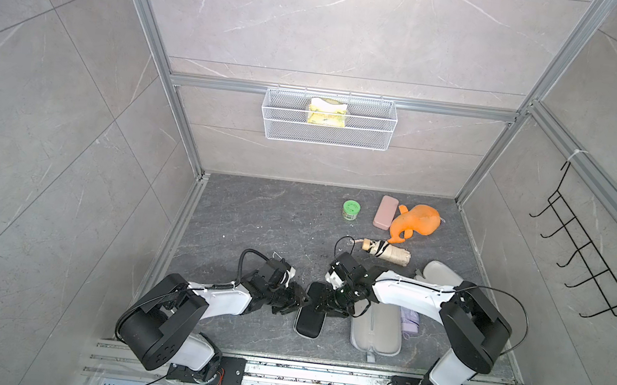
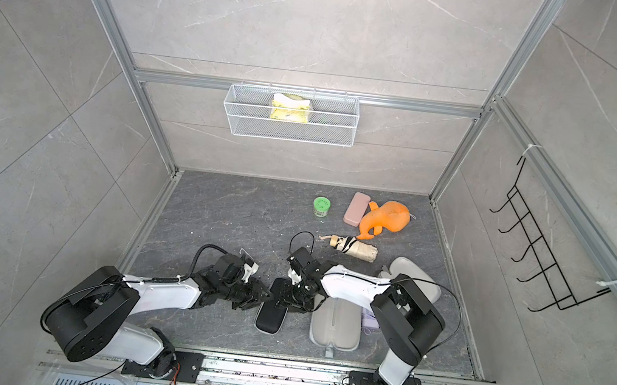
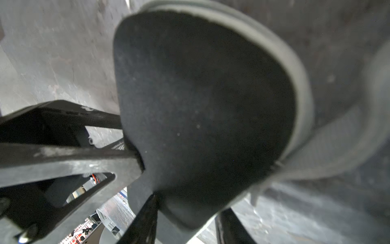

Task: Put umbrellas into zippered umbrella sleeves
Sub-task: Move the umbrella sleeve at the center of the board.

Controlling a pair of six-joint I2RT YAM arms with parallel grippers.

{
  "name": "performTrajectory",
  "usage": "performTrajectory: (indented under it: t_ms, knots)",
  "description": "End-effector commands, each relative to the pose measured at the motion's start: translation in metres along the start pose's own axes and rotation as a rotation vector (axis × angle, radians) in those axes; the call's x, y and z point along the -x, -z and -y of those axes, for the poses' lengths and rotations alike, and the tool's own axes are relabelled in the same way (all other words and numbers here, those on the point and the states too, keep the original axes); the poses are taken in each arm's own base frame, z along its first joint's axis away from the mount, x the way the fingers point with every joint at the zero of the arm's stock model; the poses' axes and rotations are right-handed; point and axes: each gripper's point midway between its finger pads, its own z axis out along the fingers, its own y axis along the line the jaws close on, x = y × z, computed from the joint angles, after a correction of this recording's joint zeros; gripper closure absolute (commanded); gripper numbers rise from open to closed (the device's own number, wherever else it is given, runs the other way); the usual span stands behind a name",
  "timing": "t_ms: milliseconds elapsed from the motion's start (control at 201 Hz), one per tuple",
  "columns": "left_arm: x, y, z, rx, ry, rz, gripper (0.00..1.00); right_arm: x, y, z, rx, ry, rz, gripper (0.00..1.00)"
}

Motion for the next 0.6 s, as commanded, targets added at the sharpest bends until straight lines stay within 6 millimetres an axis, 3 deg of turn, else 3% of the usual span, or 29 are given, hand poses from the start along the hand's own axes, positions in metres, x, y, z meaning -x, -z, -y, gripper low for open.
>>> performTrajectory:
  t_ms: [0, 115, 254, 324, 478, 592]
  knots:
    - [0.022, 0.001, -0.012, 0.048, 0.039, 0.049, 0.60, 0.049, -0.008, -0.033, 0.054, 0.100, 0.100, 0.62]
    - [0.052, 0.011, -0.022, 0.050, 0.068, 0.104, 0.62, 0.077, -0.014, -0.045, 0.104, 0.105, 0.094, 0.64]
    - [0.072, 0.004, -0.037, 0.096, 0.070, 0.124, 0.62, 0.083, -0.024, -0.035, 0.086, 0.121, 0.051, 0.62]
    - [0.074, 0.000, -0.041, 0.076, 0.096, 0.115, 0.63, 0.083, -0.016, -0.029, 0.082, 0.127, 0.046, 0.59]
    - [0.066, -0.001, -0.044, 0.060, 0.122, 0.102, 0.63, 0.074, 0.011, -0.017, 0.120, 0.113, 0.059, 0.39]
    - [0.059, 0.000, -0.047, 0.050, 0.141, 0.092, 0.64, 0.058, 0.010, -0.002, 0.142, 0.066, 0.040, 0.35]
